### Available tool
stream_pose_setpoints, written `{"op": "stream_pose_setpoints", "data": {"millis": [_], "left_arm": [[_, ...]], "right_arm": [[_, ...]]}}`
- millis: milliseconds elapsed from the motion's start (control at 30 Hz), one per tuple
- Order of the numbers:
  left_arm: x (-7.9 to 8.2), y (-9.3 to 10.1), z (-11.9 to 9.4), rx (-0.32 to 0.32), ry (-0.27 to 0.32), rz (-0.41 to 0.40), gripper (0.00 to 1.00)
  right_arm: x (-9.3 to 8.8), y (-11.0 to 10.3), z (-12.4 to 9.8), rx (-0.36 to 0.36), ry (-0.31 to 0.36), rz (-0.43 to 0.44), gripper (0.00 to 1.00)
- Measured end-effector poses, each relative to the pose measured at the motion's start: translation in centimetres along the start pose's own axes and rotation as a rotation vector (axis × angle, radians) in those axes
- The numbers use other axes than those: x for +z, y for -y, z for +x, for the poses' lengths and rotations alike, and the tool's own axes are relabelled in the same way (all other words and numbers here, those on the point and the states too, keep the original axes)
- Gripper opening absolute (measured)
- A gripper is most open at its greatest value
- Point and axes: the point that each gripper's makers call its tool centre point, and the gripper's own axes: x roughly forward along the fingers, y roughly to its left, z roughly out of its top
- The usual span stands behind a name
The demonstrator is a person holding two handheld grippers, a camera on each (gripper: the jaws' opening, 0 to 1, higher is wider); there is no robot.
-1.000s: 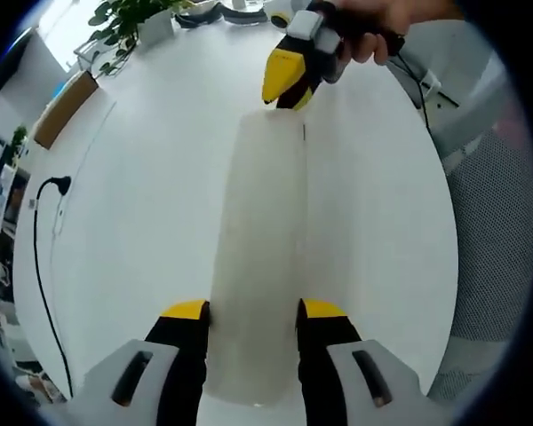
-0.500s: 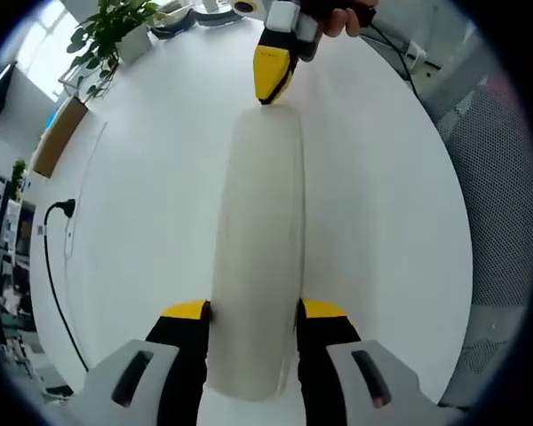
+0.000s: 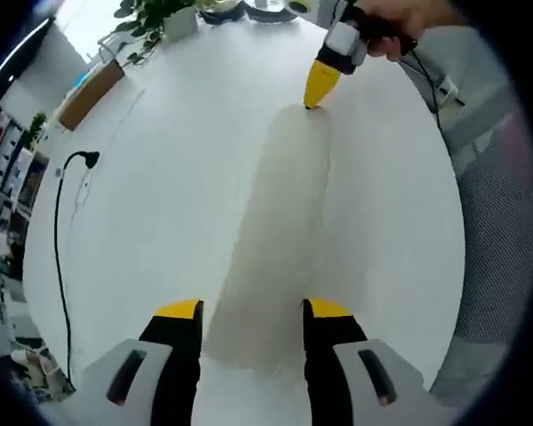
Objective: Arrange the utensils inside the cutlery case until each visible utensil rests in its matching compartment.
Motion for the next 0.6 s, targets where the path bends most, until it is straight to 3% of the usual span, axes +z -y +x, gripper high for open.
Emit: {"op": "stream_pose_setpoints", "data": {"millis": [200, 300, 400, 467, 600], "left_arm": [[-0.9, -0.9, -2.0, 0.009, 0.072, -0.188, 0.46], [-1.6, -1.1, -2.8, -0.019, 0.125, -0.34, 0.48], [-2.5, -1.4, -3.1, -0.02, 0.124, -0.45, 0.49], [-2.7, -1.7, -3.3, -0.017, 0.153, -0.54, 0.49], [-3.4, -2.2, -3.9, -0.024, 0.202, -0.754, 0.4]], "right_arm": [[-0.4, -0.6, -0.1, 0.011, -0.004, 0.012, 0.08], [-0.4, -0.7, -0.2, 0.013, -0.008, 0.013, 0.08], [-0.5, -0.9, -0.1, 0.019, -0.012, 0.019, 0.09], [-0.5, -1.1, -0.1, 0.022, -0.013, 0.02, 0.11], [-0.4, -1.4, -0.4, 0.013, -0.009, -0.002, 0.11]]}}
